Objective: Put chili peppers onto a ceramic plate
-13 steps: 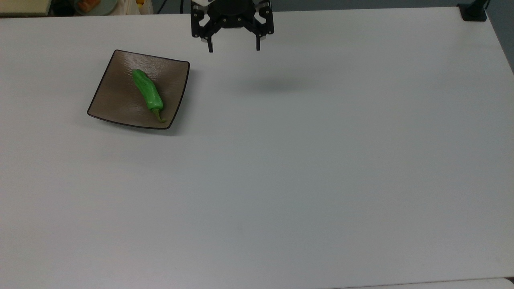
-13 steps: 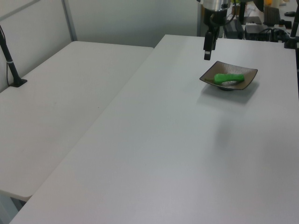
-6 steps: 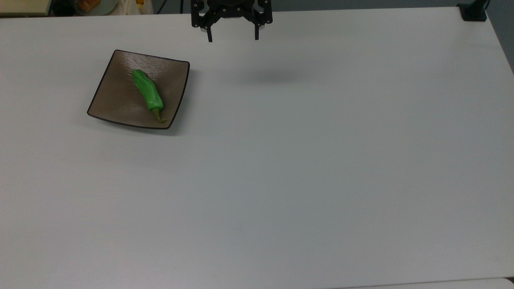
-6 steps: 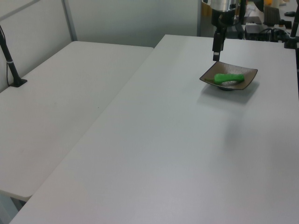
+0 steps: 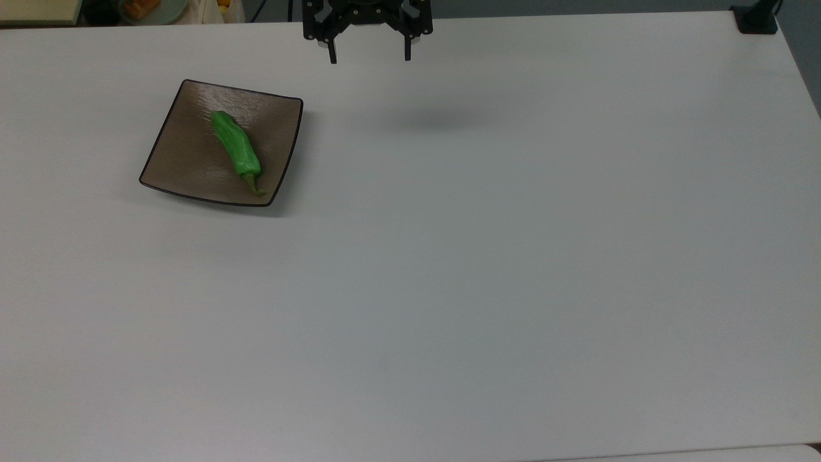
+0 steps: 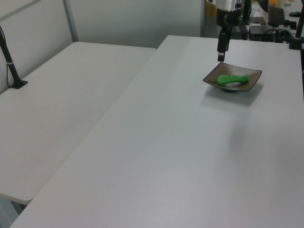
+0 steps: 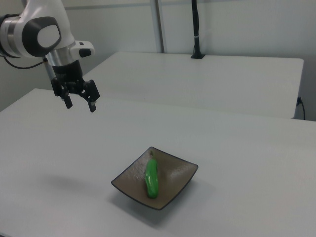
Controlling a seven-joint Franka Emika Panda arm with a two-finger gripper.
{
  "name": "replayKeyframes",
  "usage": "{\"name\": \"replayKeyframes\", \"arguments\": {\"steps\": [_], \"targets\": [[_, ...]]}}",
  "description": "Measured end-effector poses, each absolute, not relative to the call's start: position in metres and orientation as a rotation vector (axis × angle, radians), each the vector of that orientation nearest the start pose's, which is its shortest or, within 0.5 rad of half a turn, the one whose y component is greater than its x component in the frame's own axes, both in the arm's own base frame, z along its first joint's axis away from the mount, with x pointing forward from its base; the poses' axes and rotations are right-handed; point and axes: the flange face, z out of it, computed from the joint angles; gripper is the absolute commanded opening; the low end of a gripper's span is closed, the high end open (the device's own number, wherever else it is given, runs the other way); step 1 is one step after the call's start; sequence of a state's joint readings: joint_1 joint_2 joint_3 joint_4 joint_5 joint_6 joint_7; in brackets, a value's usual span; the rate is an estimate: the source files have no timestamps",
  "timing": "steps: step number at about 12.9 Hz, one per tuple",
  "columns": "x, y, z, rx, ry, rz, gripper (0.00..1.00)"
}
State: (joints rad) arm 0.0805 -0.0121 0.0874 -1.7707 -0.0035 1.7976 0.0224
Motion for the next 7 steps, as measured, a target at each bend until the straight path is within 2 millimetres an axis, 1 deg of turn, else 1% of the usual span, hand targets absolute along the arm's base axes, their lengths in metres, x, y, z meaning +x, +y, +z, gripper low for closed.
{"name": "replayKeyframes", "arguments": {"steps": [1, 4, 5, 7], "targets": [[0.556, 0.091, 0.554, -3.135, -0.222, -0.05, 1.0], [0.563, 0.065, 0.542, -3.14, -0.166, -0.013, 1.0], [0.564, 0.059, 0.54, -3.141, -0.155, -0.009, 1.0], [0.565, 0.058, 0.541, -3.141, -0.15, -0.011, 1.0]]}}
